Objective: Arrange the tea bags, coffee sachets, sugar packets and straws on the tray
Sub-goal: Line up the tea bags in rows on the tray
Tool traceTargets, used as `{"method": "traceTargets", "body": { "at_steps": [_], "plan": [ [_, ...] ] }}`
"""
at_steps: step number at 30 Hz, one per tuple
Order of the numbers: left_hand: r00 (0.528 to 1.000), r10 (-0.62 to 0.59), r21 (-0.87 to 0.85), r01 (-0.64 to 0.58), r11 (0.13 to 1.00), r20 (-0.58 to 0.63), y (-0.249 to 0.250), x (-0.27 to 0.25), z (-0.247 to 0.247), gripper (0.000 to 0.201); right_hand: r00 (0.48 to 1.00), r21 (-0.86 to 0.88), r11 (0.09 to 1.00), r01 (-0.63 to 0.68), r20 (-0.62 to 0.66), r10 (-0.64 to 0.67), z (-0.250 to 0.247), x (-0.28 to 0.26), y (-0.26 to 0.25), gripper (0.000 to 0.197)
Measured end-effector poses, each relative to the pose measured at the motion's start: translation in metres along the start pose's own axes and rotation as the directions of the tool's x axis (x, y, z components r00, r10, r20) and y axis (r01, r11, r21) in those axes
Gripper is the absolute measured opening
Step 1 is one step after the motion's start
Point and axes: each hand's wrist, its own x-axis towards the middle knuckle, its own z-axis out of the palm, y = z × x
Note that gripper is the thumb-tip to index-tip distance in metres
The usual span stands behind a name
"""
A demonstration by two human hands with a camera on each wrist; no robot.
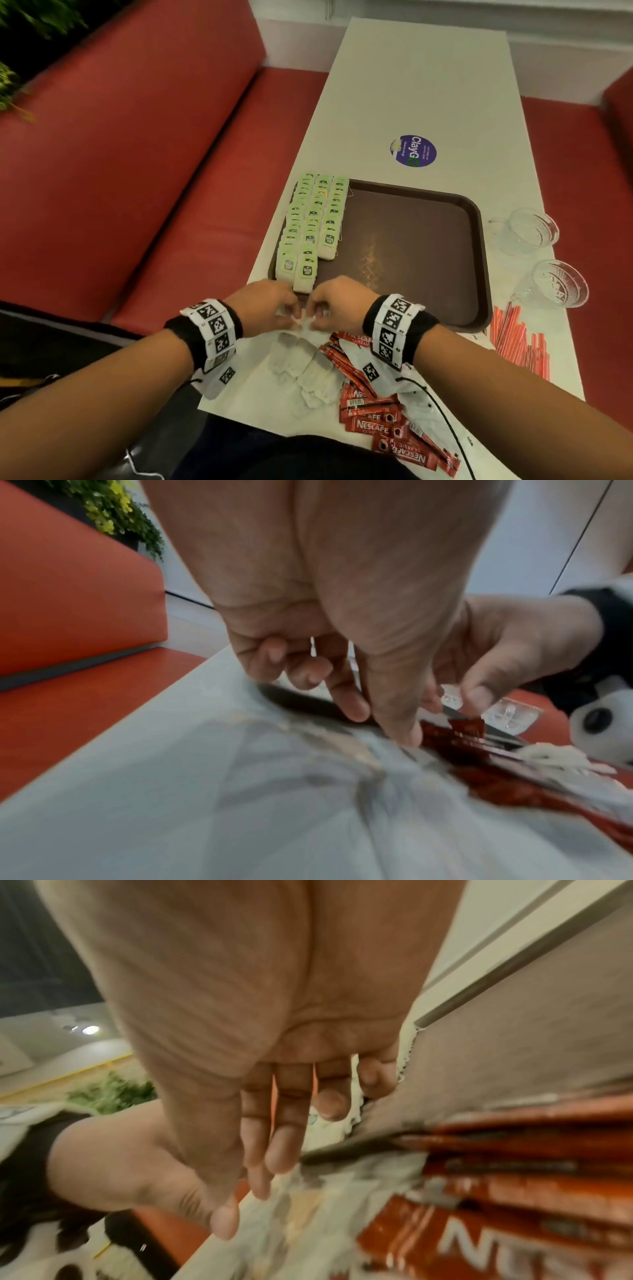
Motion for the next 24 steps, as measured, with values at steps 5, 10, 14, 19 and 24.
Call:
{"method": "traceTargets", "body": {
  "at_steps": [5,10,14,19,24],
  "plan": [
    [0.998,0.0,-0.056,0.004,0.998,0.07,-0.007,-0.011,0.031,0.041,0.989,-0.179,0.982,0.054,0.145,-0.028,0.026,0.004,-0.021,0.026],
    [0.998,-0.007,-0.076,0.012,0.997,0.057,-0.007,-0.014,0.038,0.026,0.985,-0.39,0.919,0.061,0.171,0.007,0.039,0.009,-0.027,0.032],
    [0.997,-0.066,-0.082,0.068,0.994,0.024,-0.011,-0.018,0.032,0.021,0.986,-0.447,0.89,0.092,0.164,-0.02,0.041,0.011,-0.031,0.045],
    [0.982,-0.183,-0.27,0.165,0.948,-0.041,-0.022,-0.029,0.019,0.018,0.974,-0.443,0.885,0.142,0.22,-0.047,0.041,0.015,-0.032,0.045],
    [0.973,-0.216,-0.356,0.174,0.918,-0.082,-0.033,-0.037,0.009,0.019,0.976,-0.42,0.901,0.107,0.216,-0.016,0.041,0.016,-0.033,0.041]
  ]
}}
